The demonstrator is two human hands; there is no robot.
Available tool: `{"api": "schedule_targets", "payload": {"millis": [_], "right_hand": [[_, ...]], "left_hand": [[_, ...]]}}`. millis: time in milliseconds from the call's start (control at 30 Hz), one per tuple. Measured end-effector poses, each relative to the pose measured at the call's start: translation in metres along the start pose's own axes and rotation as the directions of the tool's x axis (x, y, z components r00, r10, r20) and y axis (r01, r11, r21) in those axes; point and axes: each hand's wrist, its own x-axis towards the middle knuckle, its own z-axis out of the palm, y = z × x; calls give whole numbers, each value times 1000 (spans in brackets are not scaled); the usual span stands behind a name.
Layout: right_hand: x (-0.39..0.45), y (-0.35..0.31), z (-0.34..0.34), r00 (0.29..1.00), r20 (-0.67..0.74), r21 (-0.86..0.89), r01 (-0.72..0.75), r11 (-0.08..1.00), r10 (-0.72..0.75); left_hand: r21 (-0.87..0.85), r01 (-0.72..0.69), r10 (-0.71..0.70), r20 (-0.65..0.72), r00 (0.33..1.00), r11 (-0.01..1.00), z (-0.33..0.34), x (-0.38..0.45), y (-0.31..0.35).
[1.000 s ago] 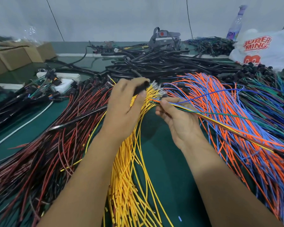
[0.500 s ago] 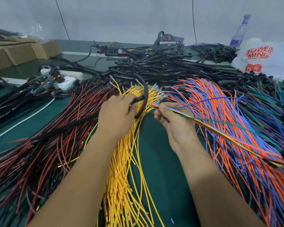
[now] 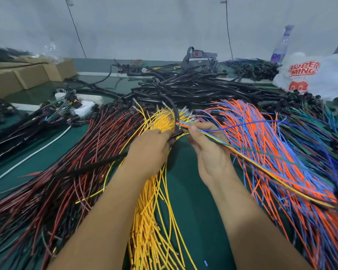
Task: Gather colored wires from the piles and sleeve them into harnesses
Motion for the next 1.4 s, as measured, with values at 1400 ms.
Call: {"api": "schedule_targets", "payload": {"millis": [1400], "right_hand": [[8, -3, -10, 983, -152, -189, 69, 980, -98]], "left_hand": [[-161, 49, -66, -104, 992, 986, 20, 22, -2]]}}
